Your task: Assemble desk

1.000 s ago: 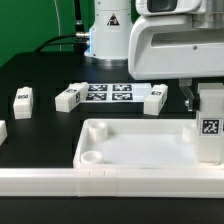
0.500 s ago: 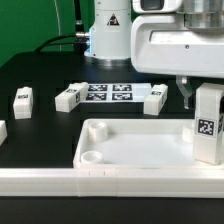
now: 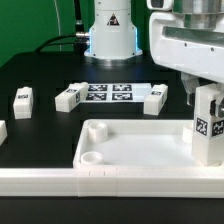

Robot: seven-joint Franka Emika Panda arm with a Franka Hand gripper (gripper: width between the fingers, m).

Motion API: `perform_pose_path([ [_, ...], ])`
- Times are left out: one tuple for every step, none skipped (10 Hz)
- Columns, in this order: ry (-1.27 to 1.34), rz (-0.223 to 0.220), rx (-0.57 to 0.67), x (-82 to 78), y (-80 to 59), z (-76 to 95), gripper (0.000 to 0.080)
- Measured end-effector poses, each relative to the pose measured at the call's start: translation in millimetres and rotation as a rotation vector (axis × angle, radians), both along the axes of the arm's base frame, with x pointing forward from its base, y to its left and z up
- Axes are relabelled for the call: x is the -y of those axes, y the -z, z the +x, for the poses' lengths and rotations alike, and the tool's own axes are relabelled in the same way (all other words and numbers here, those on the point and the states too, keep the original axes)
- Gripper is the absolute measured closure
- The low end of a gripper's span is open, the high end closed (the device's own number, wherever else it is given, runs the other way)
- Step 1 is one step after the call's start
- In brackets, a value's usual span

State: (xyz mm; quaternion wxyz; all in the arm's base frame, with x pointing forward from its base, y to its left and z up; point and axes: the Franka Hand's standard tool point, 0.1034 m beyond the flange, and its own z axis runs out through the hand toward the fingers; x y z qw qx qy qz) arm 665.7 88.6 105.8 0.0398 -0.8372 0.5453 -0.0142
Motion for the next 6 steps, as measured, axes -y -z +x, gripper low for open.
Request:
perform_pose_path([
  [0.014, 0.003, -0.003, -0.3, 0.0, 0.0, 0.0509],
  [0.004, 0.003, -0.002, 0.1, 0.1, 0.1, 0.0507],
  [-0.04, 0.001, 0.001, -0.1, -0.1, 0.2, 0.0507],
  [-0.078, 0.0, 0.004, 0.2, -0.6, 0.6, 0.0327],
  [-0.125, -0.003, 0.008, -0.1, -1.4, 1.2, 0.0193],
  [-0.227, -0.01, 0.015, -0.6, -1.9, 1.7, 0.0193],
])
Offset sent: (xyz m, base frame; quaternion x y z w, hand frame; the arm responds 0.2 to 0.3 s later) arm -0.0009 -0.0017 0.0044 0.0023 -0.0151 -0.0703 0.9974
